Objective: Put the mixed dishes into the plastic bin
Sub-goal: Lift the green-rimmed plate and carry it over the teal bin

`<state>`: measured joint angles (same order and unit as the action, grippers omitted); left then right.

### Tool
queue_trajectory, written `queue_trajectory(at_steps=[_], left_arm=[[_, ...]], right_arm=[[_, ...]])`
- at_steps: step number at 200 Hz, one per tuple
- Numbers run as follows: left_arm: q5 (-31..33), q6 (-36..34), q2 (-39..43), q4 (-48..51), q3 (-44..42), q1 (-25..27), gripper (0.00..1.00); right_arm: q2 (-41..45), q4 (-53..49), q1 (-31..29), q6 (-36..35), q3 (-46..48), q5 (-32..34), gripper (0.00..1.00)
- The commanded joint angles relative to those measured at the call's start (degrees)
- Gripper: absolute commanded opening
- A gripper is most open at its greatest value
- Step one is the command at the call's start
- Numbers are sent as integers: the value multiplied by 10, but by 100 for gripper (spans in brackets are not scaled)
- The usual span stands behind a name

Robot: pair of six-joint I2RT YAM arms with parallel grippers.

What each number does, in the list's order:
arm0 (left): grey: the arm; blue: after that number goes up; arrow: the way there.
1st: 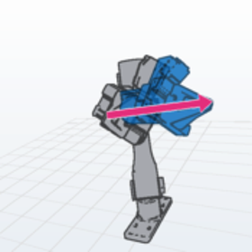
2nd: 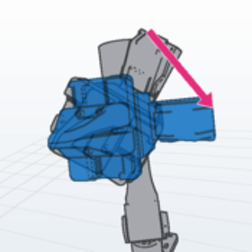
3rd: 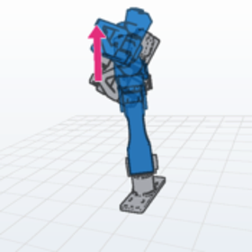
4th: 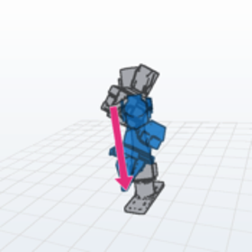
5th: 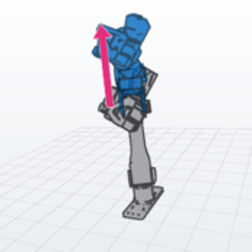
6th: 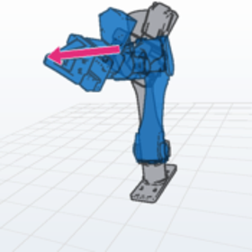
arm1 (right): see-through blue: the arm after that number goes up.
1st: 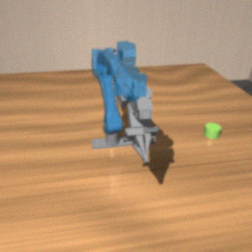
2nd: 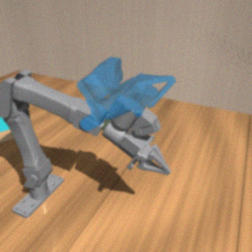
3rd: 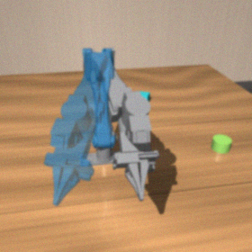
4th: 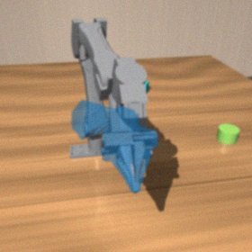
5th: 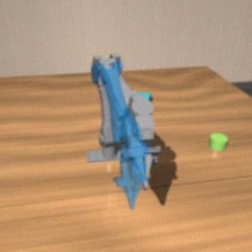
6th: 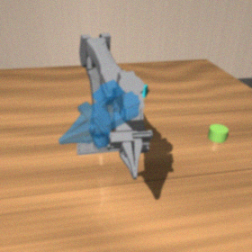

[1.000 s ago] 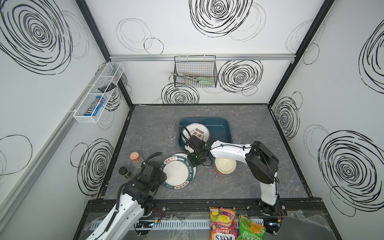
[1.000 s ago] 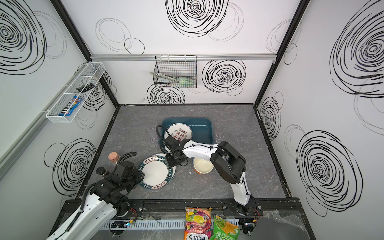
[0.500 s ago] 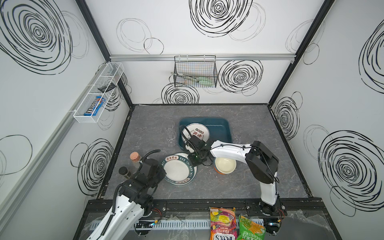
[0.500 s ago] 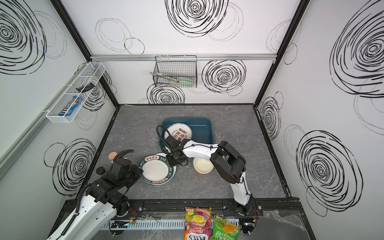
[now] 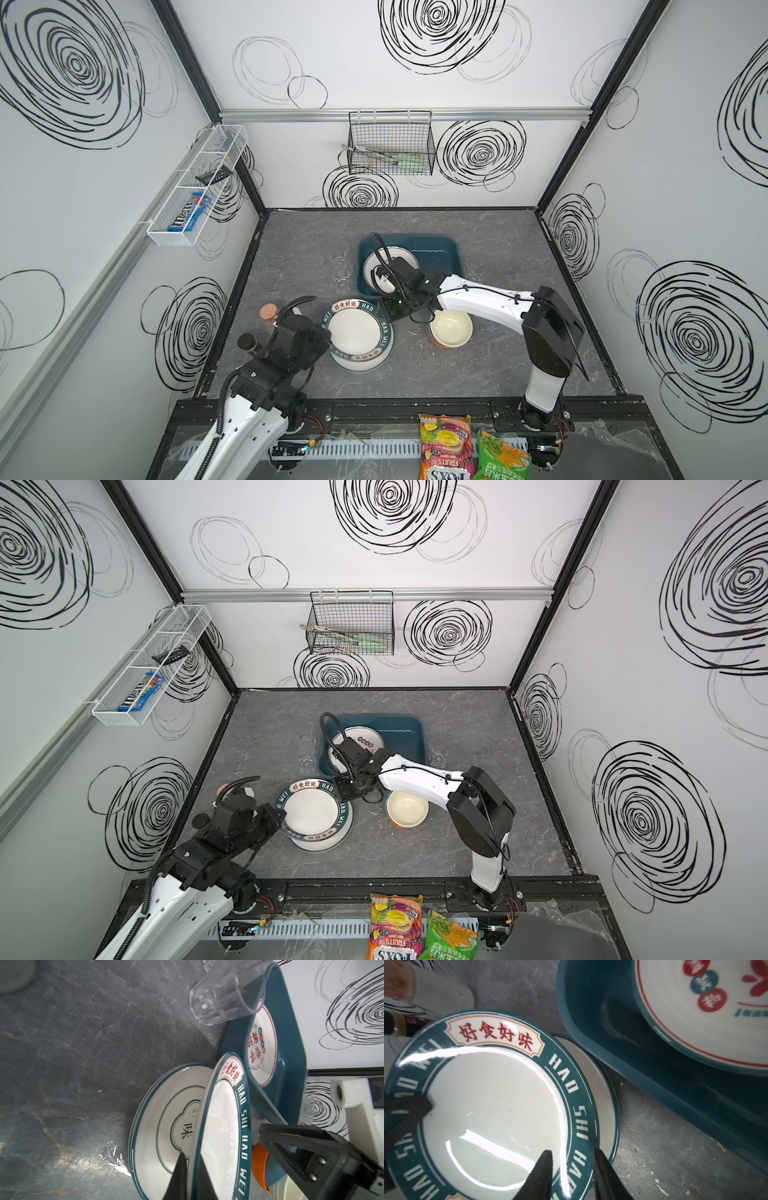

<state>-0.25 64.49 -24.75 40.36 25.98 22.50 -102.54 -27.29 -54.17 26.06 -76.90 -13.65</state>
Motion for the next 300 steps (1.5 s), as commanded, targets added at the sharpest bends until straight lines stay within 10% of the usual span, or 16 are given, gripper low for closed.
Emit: queue_trajectory(at_steps=[1,200,300], left_arm=[[-16,-13,-2,-65,27,3,0],[-106,27,-147,-339,65,51,0],[-108,35,-220,-418,85,91,2]], right_arm=[[46,7,20,10,22,-21,40],[263,199,231,107,254,-267,53],[276,213,254,114,269,-293,21]])
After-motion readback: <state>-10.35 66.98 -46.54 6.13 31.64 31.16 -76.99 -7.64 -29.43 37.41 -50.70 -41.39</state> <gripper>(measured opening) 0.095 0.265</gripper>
